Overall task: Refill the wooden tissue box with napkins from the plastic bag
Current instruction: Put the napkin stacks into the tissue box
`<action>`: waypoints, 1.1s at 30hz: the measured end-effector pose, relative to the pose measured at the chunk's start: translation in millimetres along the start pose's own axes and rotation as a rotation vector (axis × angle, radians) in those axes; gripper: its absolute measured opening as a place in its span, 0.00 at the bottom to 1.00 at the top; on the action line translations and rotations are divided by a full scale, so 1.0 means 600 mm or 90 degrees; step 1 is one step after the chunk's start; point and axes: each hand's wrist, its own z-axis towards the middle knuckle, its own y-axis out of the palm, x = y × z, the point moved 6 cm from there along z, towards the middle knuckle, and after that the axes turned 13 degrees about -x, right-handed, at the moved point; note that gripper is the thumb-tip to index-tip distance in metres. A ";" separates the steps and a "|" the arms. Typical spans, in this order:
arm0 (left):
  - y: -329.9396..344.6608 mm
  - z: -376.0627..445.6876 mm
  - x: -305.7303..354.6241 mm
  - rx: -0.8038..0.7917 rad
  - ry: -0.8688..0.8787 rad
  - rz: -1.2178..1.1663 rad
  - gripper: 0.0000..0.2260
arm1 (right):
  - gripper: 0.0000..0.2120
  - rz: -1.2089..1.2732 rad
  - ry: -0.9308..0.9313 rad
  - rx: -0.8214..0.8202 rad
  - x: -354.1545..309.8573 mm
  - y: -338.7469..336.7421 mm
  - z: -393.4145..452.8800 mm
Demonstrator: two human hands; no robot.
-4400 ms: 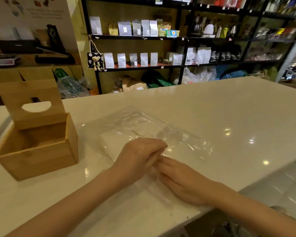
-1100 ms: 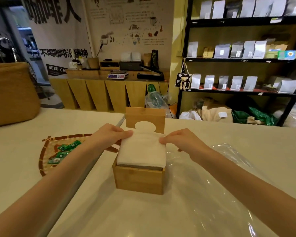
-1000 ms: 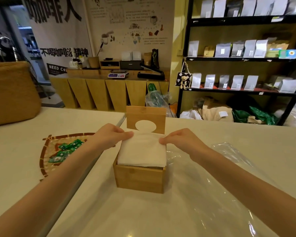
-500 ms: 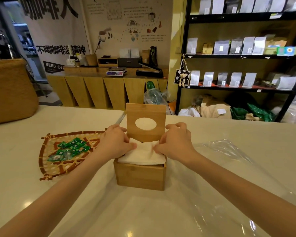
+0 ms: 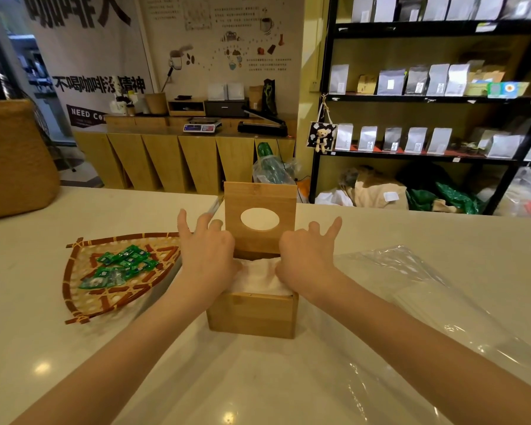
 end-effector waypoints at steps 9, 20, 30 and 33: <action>0.013 -0.011 -0.010 -0.230 0.078 -0.064 0.18 | 0.20 0.207 -0.043 -0.217 0.013 0.010 0.007; 0.045 0.013 -0.002 -0.291 0.048 0.037 0.19 | 0.12 0.050 0.000 -0.369 0.003 0.029 0.001; 0.045 0.011 0.002 -0.278 0.043 0.070 0.18 | 0.17 -0.122 0.040 -0.361 -0.014 0.033 -0.005; 0.043 0.006 -0.003 -0.284 0.048 0.058 0.16 | 0.16 0.000 0.009 -0.359 -0.007 0.040 0.002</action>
